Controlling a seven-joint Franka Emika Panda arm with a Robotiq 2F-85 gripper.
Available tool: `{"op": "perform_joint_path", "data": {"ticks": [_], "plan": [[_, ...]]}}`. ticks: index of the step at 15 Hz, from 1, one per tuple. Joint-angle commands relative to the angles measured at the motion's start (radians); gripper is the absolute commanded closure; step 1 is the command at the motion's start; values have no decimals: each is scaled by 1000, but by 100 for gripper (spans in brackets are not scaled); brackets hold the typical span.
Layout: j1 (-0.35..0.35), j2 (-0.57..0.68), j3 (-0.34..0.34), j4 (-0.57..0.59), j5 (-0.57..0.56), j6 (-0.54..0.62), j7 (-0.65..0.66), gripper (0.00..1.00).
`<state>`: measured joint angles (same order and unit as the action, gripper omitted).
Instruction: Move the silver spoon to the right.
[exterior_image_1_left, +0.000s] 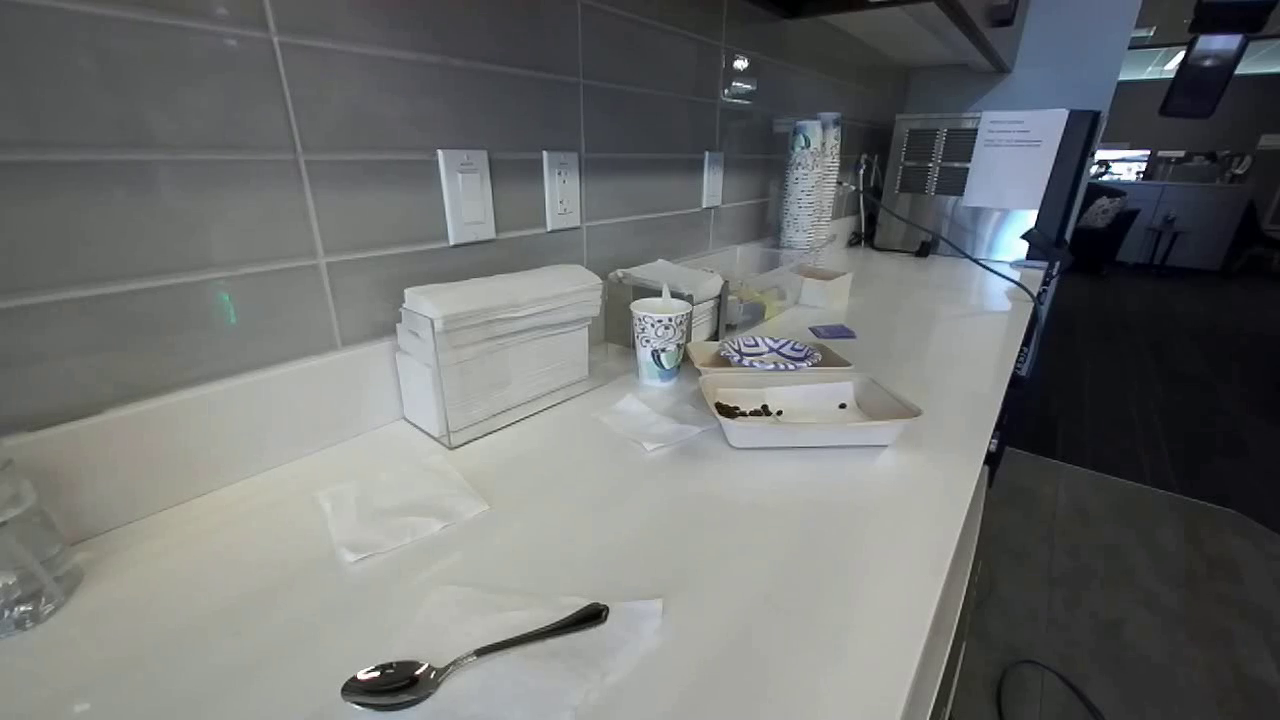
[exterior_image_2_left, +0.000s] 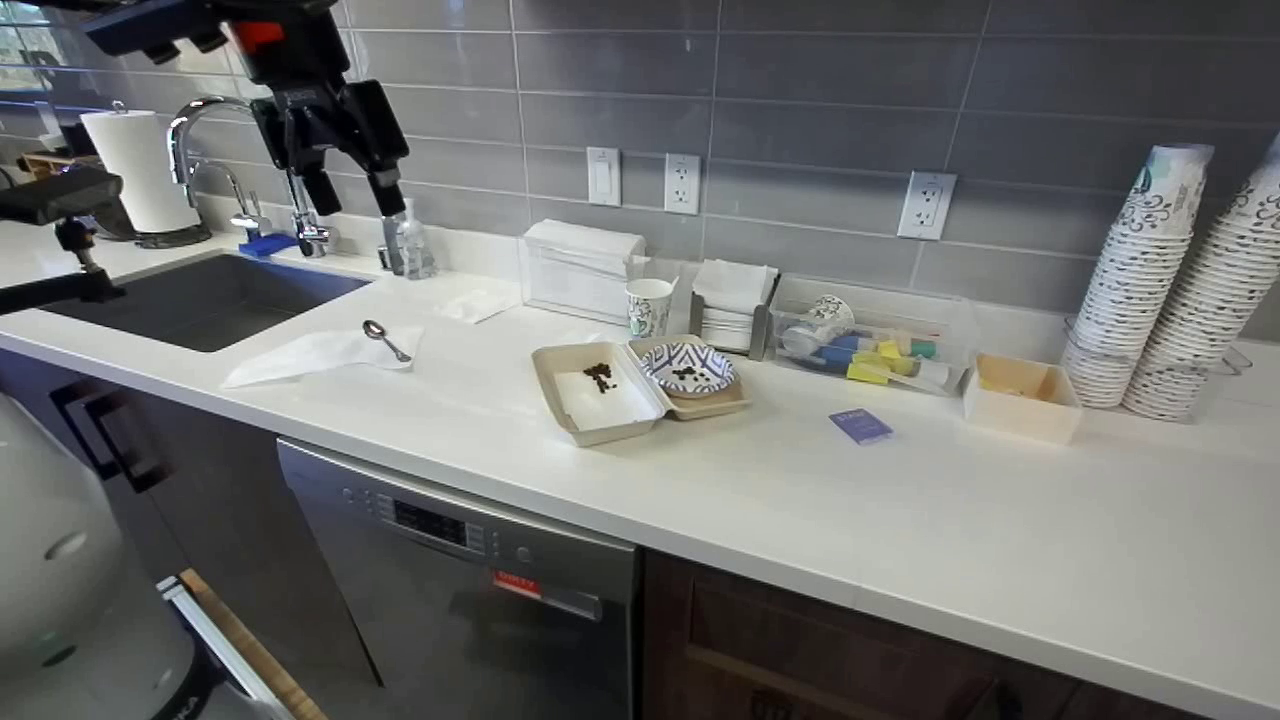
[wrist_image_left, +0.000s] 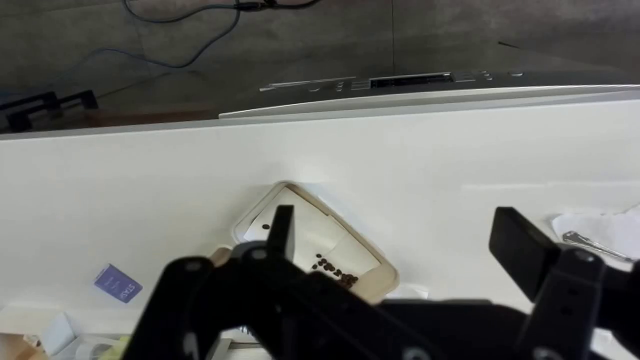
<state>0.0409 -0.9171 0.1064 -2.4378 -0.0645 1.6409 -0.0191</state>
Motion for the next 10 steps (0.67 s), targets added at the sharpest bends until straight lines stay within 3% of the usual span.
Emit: {"op": "perform_joint_path", "data": {"ticks": [1,3,10], "plan": [[14,2,-8,2,-7,-2,9,0],[33,15,-8,-3,-8,37,-21,0],[192,164,4,-12,12,303,-233,0]]}}
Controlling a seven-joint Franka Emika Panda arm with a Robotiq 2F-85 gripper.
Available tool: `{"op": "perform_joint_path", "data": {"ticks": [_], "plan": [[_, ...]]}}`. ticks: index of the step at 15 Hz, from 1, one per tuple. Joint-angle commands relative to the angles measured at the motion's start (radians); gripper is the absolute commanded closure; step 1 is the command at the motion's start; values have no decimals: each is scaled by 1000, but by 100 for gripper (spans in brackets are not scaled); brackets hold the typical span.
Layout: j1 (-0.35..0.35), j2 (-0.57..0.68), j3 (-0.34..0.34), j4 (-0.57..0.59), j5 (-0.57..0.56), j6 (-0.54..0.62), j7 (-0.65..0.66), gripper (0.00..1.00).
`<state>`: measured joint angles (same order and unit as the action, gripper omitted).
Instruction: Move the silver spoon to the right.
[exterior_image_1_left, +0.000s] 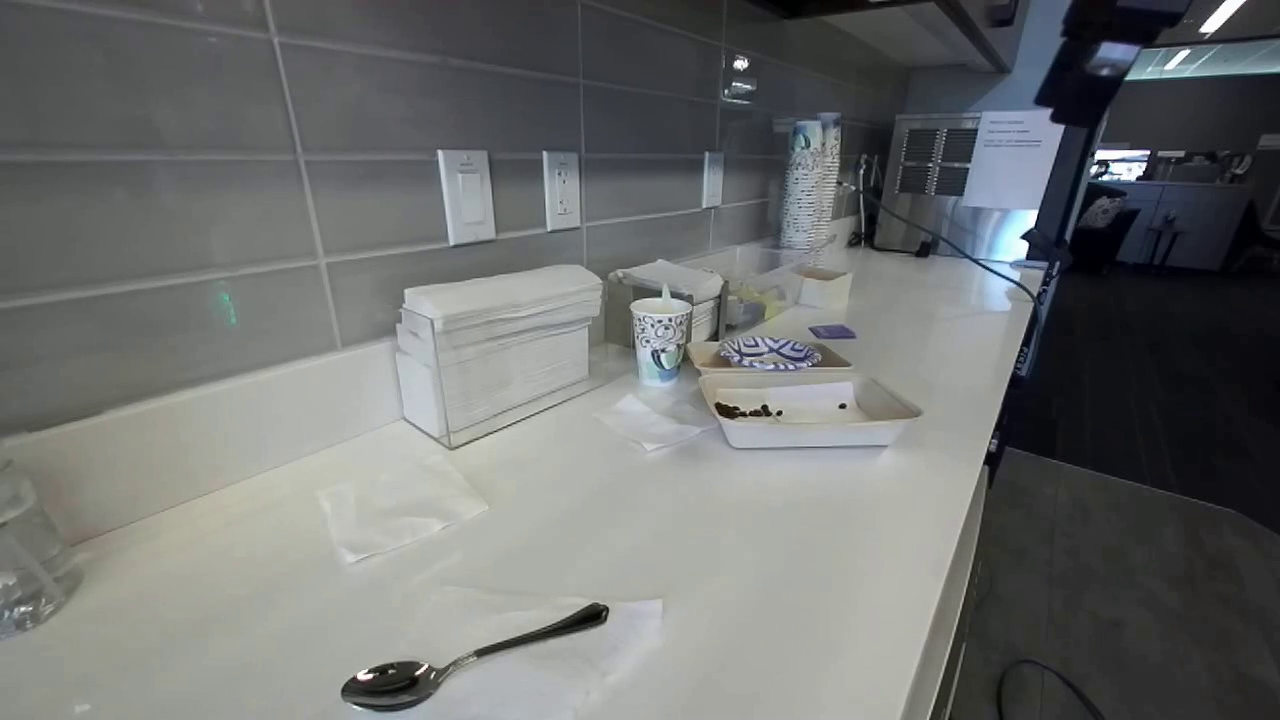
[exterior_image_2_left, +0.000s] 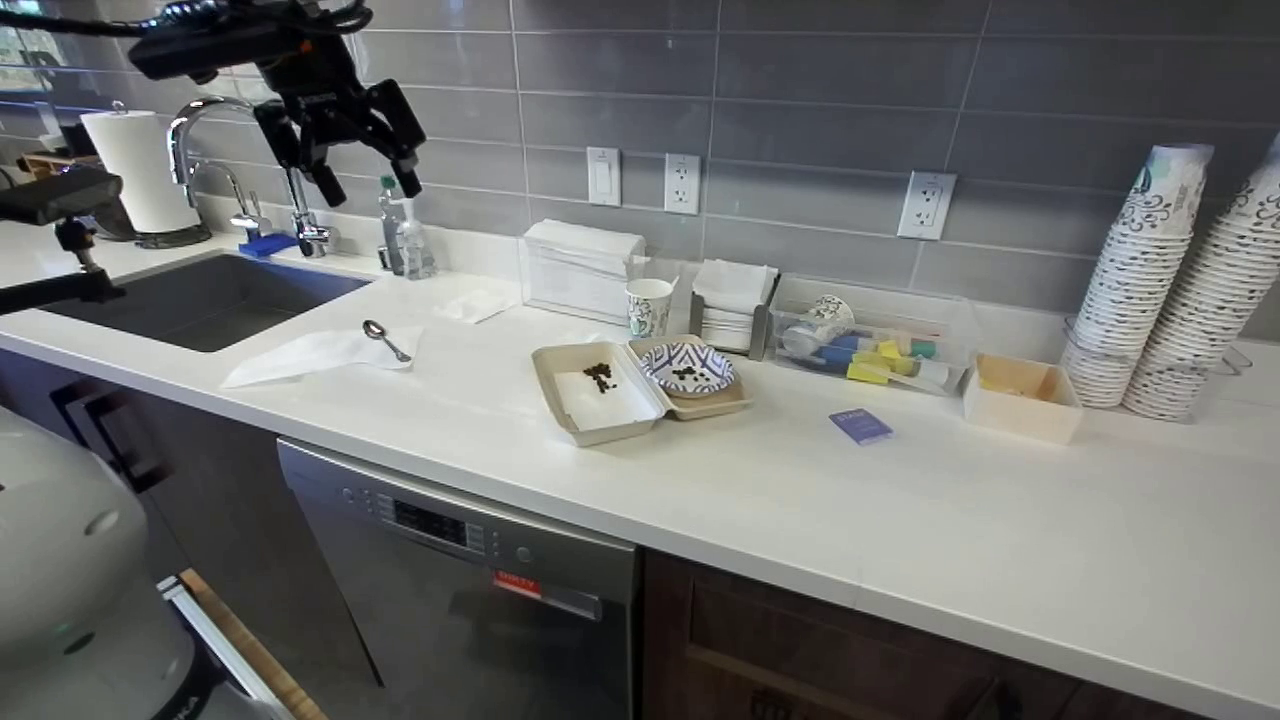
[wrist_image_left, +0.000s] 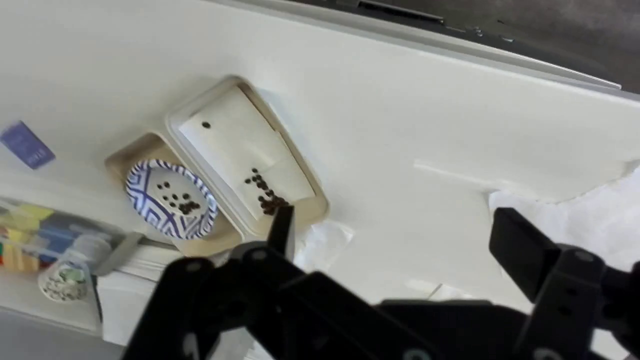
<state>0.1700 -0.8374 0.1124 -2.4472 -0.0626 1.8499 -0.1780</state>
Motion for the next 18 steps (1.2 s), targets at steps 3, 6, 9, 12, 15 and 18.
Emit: {"op": "perform_joint_path", "data": {"ticks": [3,6,9,12,15,18], "plan": [[132,178,-4,0,27,201,-163,0],[194,289,4,6,38,299,-250,0],[245,395,3,23,46,376,-358,0],[286,495,6,49,60,438,-482,0],[301,592,2,88,114,463,-653,0],[257,566,44,71,119,447,-630,0]]}}
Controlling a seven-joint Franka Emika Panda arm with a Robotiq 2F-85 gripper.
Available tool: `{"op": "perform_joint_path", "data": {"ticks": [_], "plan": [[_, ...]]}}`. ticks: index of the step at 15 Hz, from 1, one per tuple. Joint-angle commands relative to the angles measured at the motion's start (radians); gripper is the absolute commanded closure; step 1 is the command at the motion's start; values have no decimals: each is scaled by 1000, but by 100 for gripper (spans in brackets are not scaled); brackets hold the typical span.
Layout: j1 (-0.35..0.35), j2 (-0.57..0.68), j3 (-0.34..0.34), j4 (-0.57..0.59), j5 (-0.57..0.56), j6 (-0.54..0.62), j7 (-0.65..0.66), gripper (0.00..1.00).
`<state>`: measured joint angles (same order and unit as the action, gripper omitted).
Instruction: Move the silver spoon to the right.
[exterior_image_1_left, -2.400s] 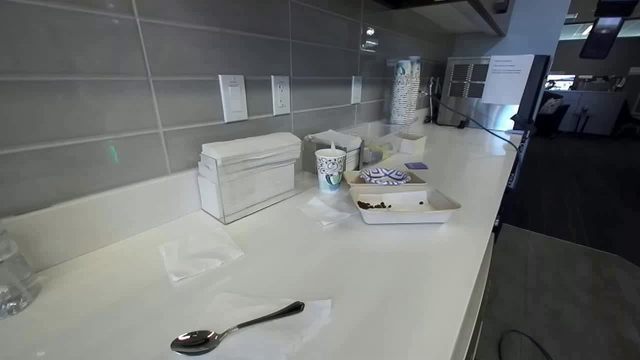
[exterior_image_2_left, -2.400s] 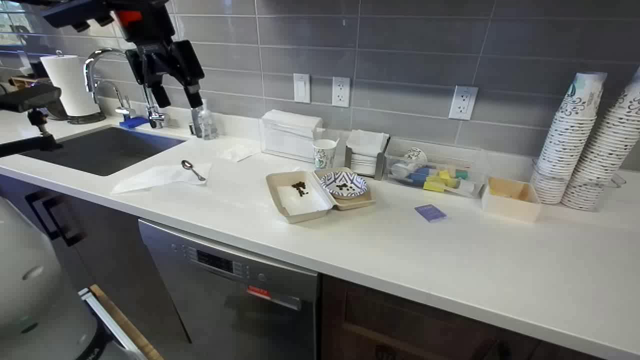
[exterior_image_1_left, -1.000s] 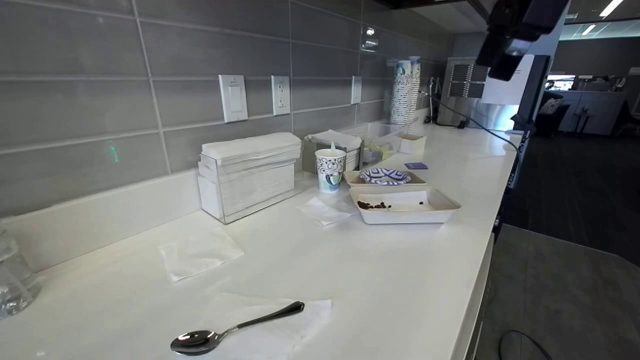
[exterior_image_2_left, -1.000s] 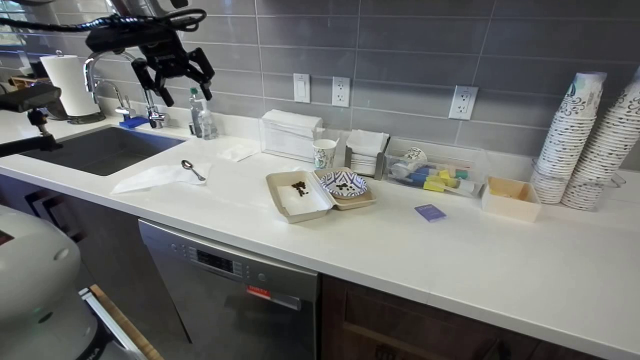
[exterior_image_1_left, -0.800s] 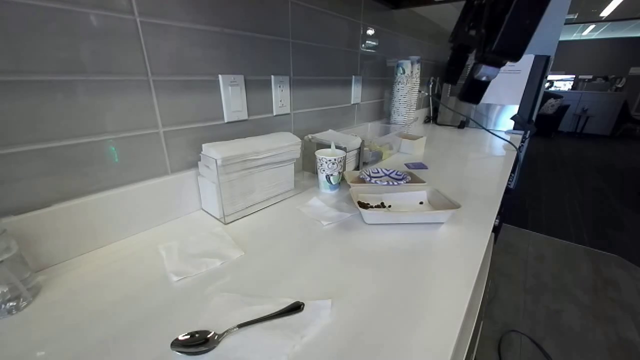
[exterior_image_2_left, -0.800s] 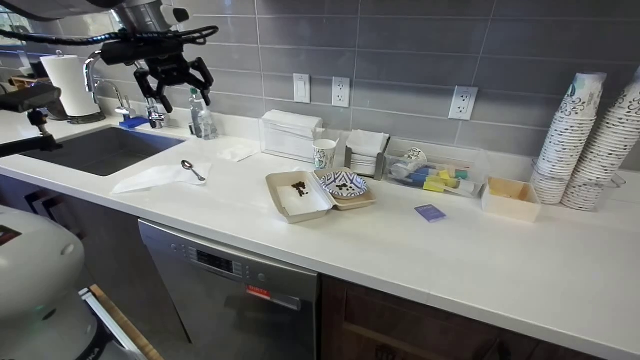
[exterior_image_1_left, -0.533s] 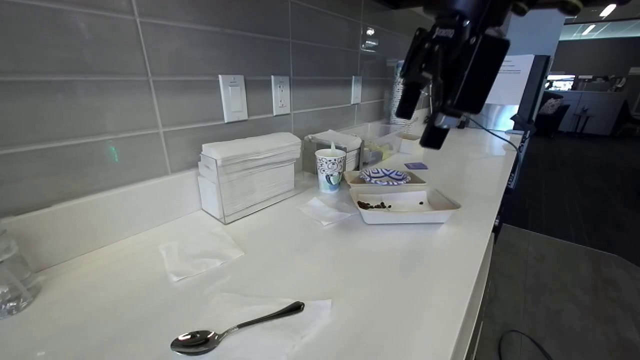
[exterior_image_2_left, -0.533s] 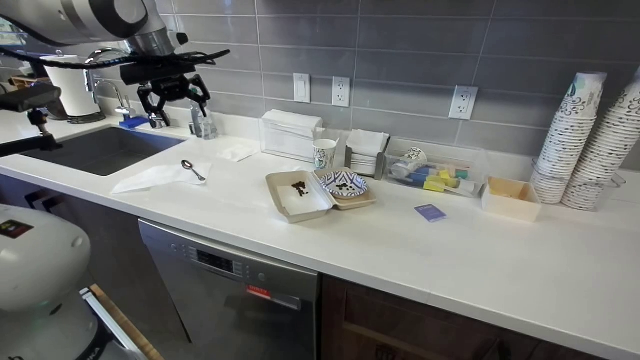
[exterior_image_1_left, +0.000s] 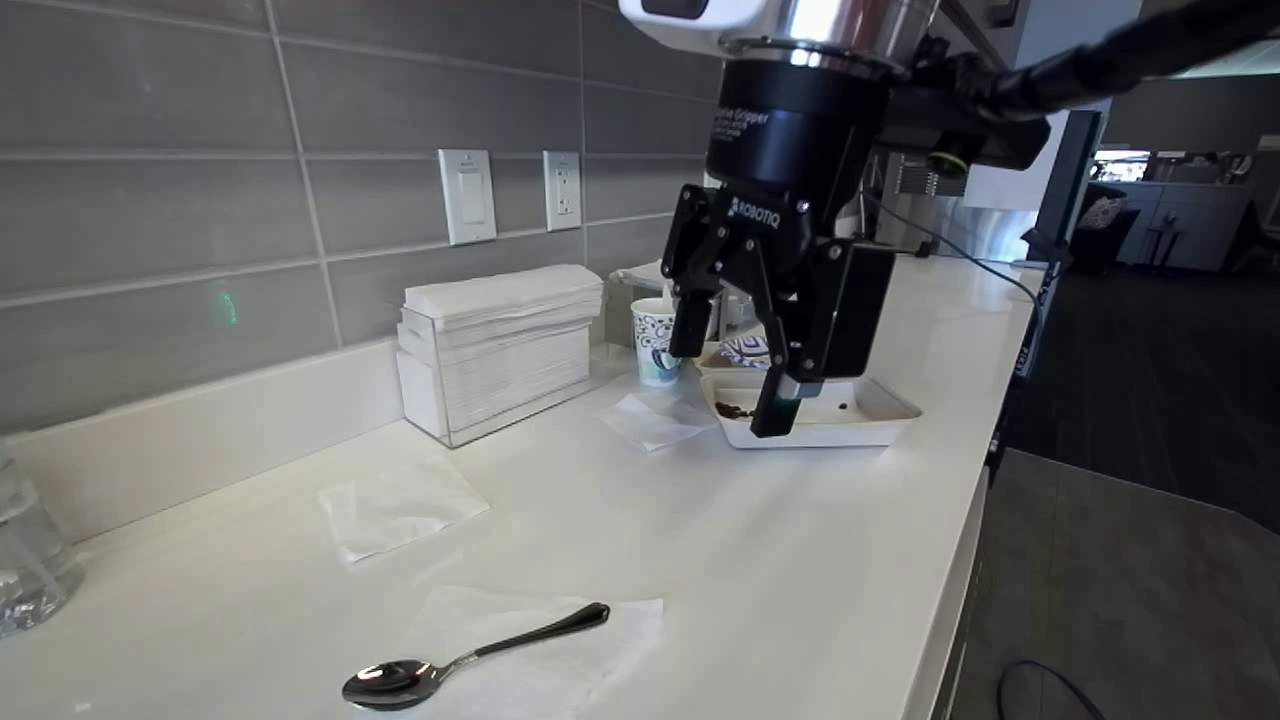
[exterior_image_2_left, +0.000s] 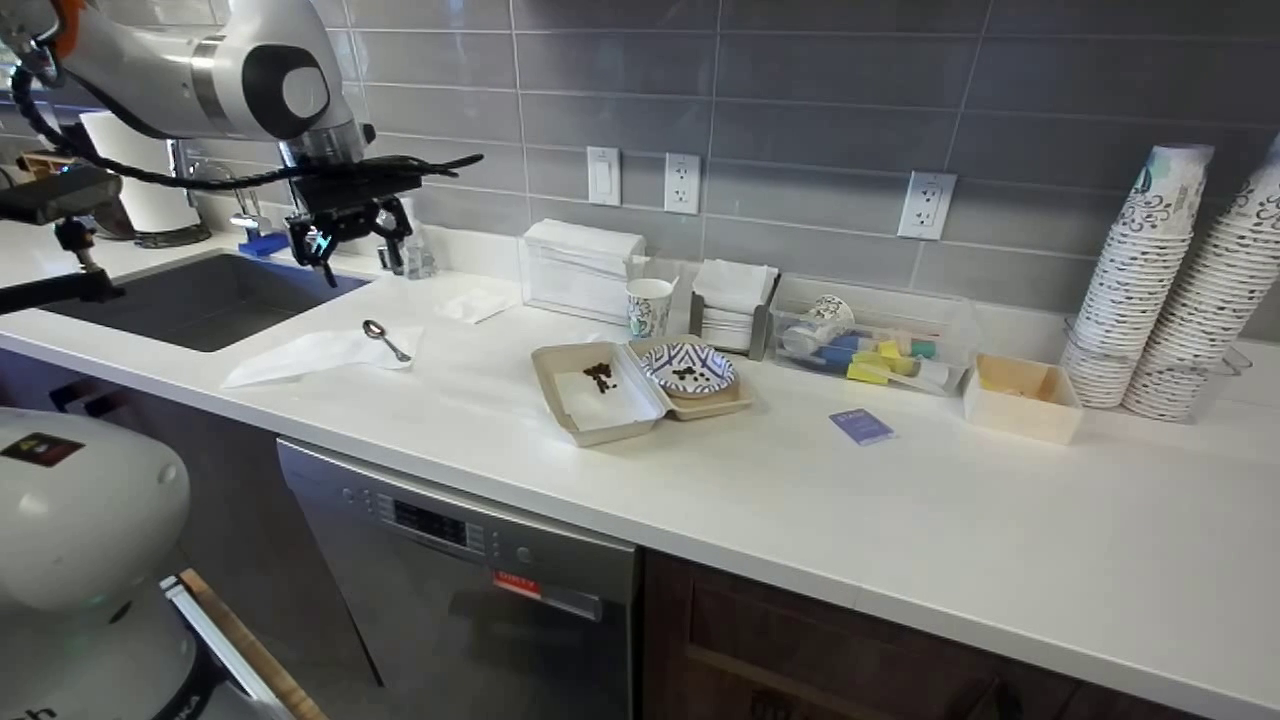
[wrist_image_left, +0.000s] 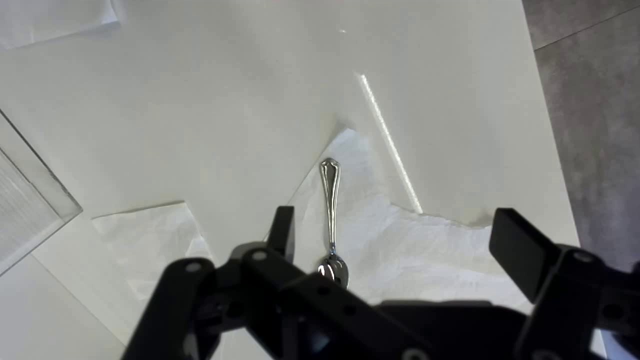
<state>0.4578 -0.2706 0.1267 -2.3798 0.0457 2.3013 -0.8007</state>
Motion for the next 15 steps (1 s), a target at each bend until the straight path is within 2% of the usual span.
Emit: {"op": "perform_joint_path", "data": {"ticks": [1,6,7,9,12,15], "plan": [[-36,3,34,5,10,-4,-6,0],[-38,-10,37,5,9,-4,-3,0],[-38,2,39,0,-1,41,-15,0],[-21,56,25,7,37,125,-118,0],[6,138,6,0,146,321,-335,0],[109,225,-54,30,326,400,-557,0]]}}
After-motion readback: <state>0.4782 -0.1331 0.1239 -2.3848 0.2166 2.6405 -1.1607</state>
